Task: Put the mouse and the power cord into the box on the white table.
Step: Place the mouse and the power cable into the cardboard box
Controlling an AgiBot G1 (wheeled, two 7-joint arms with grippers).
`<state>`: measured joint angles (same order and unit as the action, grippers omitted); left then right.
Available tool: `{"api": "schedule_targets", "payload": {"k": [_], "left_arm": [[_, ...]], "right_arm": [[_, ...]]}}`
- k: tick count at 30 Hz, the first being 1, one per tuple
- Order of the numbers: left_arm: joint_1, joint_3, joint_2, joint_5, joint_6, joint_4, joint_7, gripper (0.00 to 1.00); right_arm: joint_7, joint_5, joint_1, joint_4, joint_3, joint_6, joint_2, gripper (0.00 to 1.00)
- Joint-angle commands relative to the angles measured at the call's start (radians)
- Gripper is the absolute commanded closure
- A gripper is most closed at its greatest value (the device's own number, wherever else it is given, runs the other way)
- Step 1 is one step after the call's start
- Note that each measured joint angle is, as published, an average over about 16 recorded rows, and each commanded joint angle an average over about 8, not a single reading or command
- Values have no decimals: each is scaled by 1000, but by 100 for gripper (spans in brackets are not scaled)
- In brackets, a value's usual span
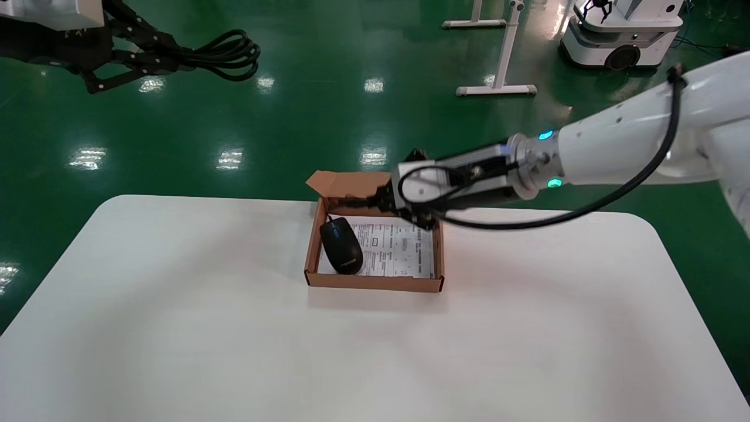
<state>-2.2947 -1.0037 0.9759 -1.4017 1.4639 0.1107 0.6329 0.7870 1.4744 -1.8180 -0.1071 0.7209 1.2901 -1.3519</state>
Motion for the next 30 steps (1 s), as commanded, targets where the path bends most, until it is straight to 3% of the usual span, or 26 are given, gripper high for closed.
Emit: {"api": "schedule_targets", "payload": {"k": [1,2,8,10,23,30], "left_arm": [[-1,-2,-2,-3,2,-7,3,100],[-2,-3,-2,-5,2,-10,4,100],[-2,-10,5,-15,5,-22,10,100],[1,-12,9,-17,7,-25,11,100],[29,-14,47,-19,4,-40,20,100],[66,-19,90,-23,-1,-41,38,100]], "right_arm": [[-4,12,16,-8,11,-6,-4,97],[-9,16,23,-15,16,-10,-5,88],[-40,29,51,-55,44,-31,-5,14],[-49,28,54,-65,50,-36,-4,0],[-68,8,56,-84,77,-46,-1,0],[-74,-25,6,-57,64,-54,17,0]]}}
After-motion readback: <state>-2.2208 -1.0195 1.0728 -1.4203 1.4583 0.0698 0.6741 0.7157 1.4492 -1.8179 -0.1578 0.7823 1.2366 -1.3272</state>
